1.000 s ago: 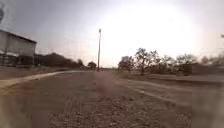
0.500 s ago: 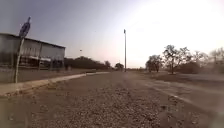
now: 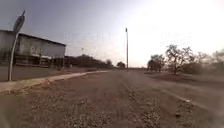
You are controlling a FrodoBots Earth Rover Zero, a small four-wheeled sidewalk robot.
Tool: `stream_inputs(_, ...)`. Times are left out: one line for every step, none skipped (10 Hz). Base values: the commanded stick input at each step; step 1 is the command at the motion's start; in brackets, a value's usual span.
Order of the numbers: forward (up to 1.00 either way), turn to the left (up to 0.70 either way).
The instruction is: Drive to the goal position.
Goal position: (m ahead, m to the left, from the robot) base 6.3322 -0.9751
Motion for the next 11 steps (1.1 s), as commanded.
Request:
stream_inputs(0.7,-0.35)
stream_inputs(0.7,-0.35)
stream_inputs(0.7,-0.35)
stream_inputs(0.7,-0.35)
stream_inputs(0.7,-0.35)
stream_inputs(0.7,-0.35)
stream_inputs(0.7,-0.35)
stream_inputs(0.7,-0.35)
stream_inputs(0.7,-0.35)
stream_inputs(0.7,-0.35)
stream_inputs(0.7,-0.35)
